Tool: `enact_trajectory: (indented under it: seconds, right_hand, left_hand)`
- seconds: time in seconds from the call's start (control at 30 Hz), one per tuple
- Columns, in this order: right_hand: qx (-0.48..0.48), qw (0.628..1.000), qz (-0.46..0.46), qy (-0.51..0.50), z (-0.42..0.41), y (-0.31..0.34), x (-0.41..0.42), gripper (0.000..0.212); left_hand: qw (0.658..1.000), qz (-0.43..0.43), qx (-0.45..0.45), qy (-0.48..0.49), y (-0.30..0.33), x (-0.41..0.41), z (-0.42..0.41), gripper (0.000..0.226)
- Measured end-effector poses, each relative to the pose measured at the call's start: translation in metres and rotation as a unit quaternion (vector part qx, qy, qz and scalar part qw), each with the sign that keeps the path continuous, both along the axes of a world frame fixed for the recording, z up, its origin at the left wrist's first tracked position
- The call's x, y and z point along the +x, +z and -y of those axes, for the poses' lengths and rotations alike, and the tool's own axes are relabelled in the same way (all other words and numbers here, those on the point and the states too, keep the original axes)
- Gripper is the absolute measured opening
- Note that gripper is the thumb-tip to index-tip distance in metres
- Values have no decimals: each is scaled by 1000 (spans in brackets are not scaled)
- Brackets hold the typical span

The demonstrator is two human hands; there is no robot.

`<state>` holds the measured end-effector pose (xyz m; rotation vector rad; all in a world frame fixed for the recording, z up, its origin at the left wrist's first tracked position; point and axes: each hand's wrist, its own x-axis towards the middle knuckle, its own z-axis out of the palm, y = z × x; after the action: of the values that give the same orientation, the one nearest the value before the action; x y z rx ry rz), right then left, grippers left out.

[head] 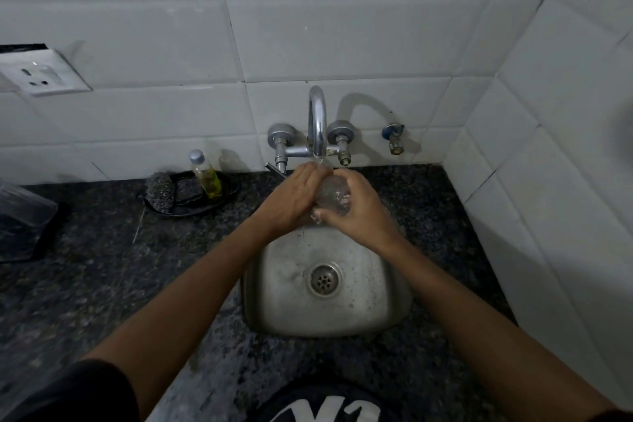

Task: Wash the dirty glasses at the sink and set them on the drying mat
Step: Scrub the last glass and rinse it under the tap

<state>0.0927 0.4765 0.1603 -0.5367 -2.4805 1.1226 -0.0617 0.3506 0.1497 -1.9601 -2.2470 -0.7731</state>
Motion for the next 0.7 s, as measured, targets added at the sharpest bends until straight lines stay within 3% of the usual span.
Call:
enact_trajectory:
  seconds: [0.1, 0.23, 0.27, 0.33, 0.43, 0.57, 0.63, 0.7]
  right_hand:
    - [-190, 981, 37, -12, 3, 3, -1, 74]
    - [10, 1000, -6, -1, 5, 1, 2, 72]
    - [18, 1000, -18, -2, 5, -2, 2, 74]
    - [-40, 999, -14, -11, 6, -4, 1, 75]
    - [-217, 976, 34, -11, 3, 1, -4, 58]
    - [31, 1000, 2, 1, 3, 3, 0, 66]
    - [23, 1000, -16, 2, 5, -3, 2, 71]
    - [-89, 996, 13, -12, 5, -2, 0, 75]
  left_hand:
    - [999, -5, 45, 12, -7, 2, 5, 46]
    - [997, -28, 74, 6, -6, 6, 9, 51]
    - [996, -36, 81, 1, -4, 5, 9, 50]
    - [996, -45, 82, -2, -3, 1, 9, 46]
    - [996, -39, 75, 2, -8, -1, 9, 41]
    - [996, -27, 80, 0, -11, 3, 11, 46]
    - [996, -30, 83, 5, -10, 2, 10, 47]
    - [996, -33, 87, 4, -11, 1, 10, 44]
